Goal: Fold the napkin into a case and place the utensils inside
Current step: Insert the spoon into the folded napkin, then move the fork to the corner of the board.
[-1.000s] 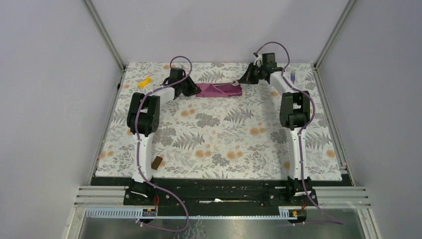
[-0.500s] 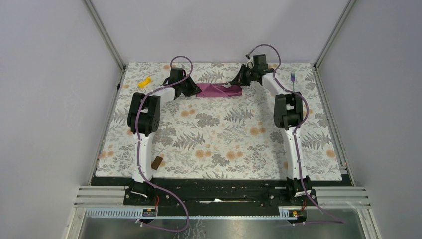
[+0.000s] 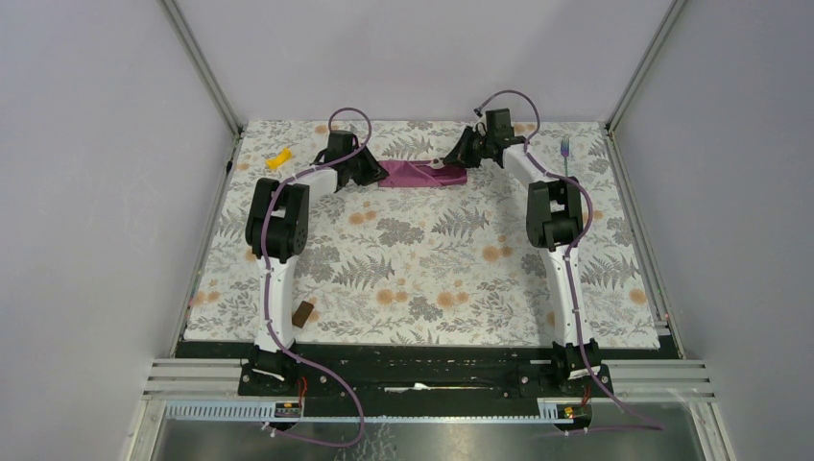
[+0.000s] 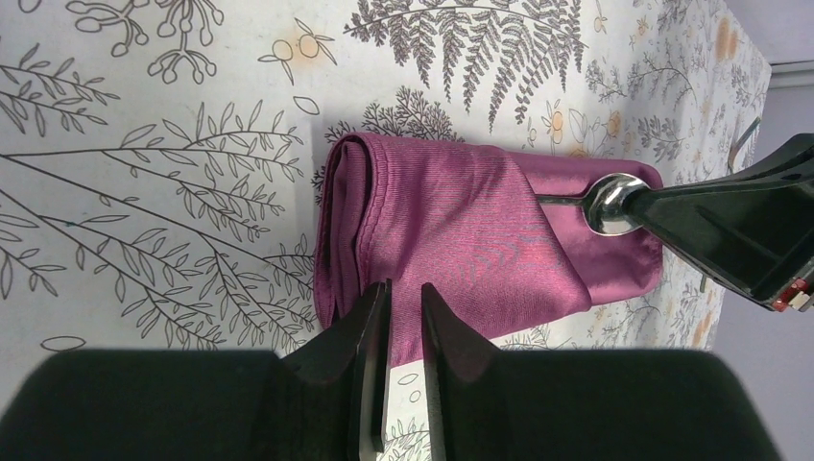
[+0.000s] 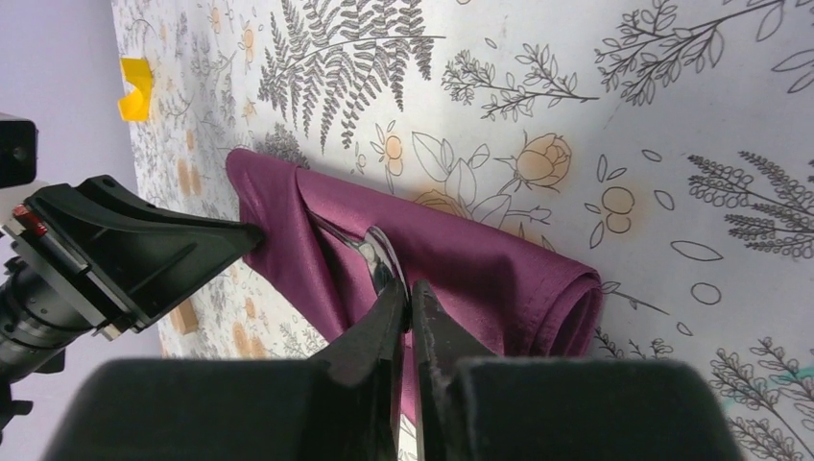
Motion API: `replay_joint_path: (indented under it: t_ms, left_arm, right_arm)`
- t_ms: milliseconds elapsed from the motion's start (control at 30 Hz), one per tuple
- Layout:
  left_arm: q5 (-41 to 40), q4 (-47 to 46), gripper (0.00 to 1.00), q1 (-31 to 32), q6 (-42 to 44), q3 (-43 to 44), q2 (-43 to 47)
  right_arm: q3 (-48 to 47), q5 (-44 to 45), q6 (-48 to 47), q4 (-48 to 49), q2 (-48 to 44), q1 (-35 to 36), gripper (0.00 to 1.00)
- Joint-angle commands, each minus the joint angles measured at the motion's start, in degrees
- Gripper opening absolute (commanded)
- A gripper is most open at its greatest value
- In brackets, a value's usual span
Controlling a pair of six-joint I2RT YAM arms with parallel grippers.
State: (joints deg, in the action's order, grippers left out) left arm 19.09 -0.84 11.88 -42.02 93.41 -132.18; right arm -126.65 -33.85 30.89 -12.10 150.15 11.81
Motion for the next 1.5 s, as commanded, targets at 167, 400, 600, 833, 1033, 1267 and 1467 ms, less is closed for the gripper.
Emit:
replay_joint_path:
  t_ms: [167, 400, 600, 833, 1033, 1267, 1467]
  left_arm:
    - [0.42, -1.4, 0.35, -0.54, 1.14, -0.92, 2.95]
    - [4.26, -1.24, 0.43, -0.89, -0.87, -6.31, 13.23]
    - [11.87, -3.65, 0.46, -1.24, -2.96, -17.04, 26.47]
    - [20.97, -5.58, 0.47, 0.34, -2.61, -26.03, 36.88]
    - [19.84, 0.6, 0.47, 2.92, 5.97, -27.92, 41.05]
    - [18.34, 2.94, 0.47, 3.85, 8.81, -27.4, 42.4]
    - [17.94, 2.92, 0.46, 3.85, 9.47, -27.89, 41.65]
  right_arm:
    - [-1.91, 2.4, -3.04, -2.41, -2.78, 0.66, 0.31]
    - [-5.17, 14.19, -17.56, -20.49, -11.26, 0.35, 0.55]
    - [10.09, 31.97, -33.27, -22.59, -22.86, -5.49, 0.7]
    - [4.5, 36.51, -44.84, -25.08, -17.44, -15.5, 0.75]
    - [-11.83, 34.57, -45.77, -29.48, -5.06, -19.54, 0.75]
    - [-15.73, 33.11, -43.09, -28.69, 1.38, -20.51, 0.66]
    - [-13.19, 33.57, -34.72, -30.6, 1.69, -20.47, 0.16]
